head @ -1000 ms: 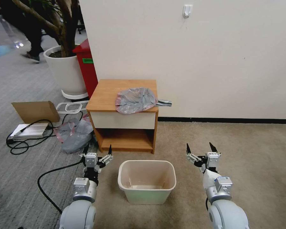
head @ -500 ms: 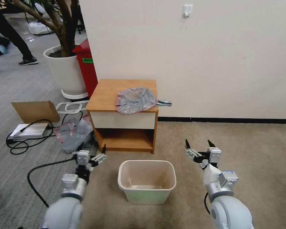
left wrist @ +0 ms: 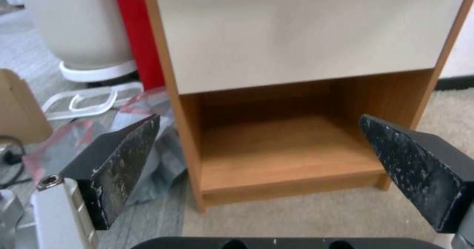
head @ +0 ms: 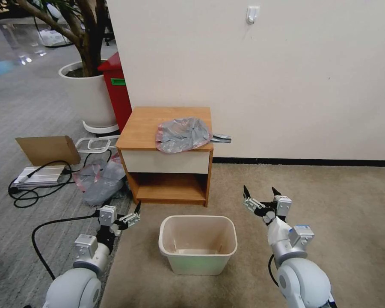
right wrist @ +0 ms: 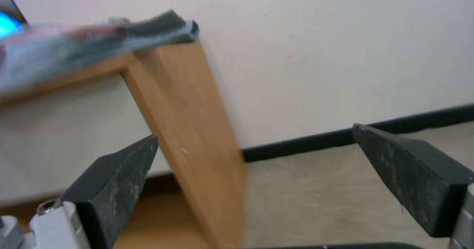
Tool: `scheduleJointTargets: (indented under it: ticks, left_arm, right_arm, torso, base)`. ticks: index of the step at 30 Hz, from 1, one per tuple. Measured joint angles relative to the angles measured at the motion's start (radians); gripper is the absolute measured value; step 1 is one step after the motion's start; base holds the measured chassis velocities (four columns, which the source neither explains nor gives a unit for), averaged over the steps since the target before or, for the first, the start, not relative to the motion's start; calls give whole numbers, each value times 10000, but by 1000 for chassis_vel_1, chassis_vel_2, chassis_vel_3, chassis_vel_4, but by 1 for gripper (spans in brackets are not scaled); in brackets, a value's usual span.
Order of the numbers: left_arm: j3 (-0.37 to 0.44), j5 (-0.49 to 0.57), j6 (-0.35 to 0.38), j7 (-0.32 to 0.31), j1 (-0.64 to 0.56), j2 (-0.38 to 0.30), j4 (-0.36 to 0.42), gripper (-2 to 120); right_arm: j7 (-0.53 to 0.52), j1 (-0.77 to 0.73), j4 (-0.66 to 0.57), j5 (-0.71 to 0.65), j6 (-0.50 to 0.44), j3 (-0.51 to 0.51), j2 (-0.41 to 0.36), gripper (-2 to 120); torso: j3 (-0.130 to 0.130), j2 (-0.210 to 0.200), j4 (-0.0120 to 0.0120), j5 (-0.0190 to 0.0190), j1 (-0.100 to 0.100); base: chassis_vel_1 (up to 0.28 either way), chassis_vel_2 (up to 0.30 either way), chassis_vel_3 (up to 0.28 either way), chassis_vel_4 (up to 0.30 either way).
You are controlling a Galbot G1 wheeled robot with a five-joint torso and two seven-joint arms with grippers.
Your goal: Pick up the garbage bag from the table and place it over the trash can.
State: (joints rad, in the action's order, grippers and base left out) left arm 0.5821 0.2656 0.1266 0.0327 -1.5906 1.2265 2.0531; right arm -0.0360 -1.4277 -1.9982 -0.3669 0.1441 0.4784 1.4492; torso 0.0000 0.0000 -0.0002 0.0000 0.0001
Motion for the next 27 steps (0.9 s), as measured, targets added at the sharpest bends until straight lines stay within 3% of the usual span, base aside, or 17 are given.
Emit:
scheduleJointTargets:
  ticks: [3,6,12,20,27]
  left_arm:
    - [-72,11,-167,18,48,-11,-46,100]
    - [-89,12,-277,22,21,-69,-81,100]
    - [13,-10,-372,22,-89,-131,-103,100]
    - [-35,-188,-421,22,-287,122,-46,100]
    - [-33,-326,-516,22,-420,222,-41,100]
  right_arm:
    - [-119,637,435,-1005,-17,-161,-140,100]
    - [-482,1889,1247,-3059,-35,-487,-222,100]
    - [-717,3320,2648,-5309,-128,-862,191,100]
    - [-873,4950,4447,-6658,-400,-1093,747,100]
    - [-900,5632,5119,-6881,-606,-1055,1204,100]
  torso:
    - [0,0,1,0,0]
    - [1,0,0,0,0]
    - [1,-1,2,0,0]
    - [1,0,3,-1,0]
    - [0,-1,3,-1,0]
  base:
    - [0,0,0,0]
    - [0,0,0,0]
    - [0,0,0,0]
    - [0,0,0,0]
    - [0,0,0,0]
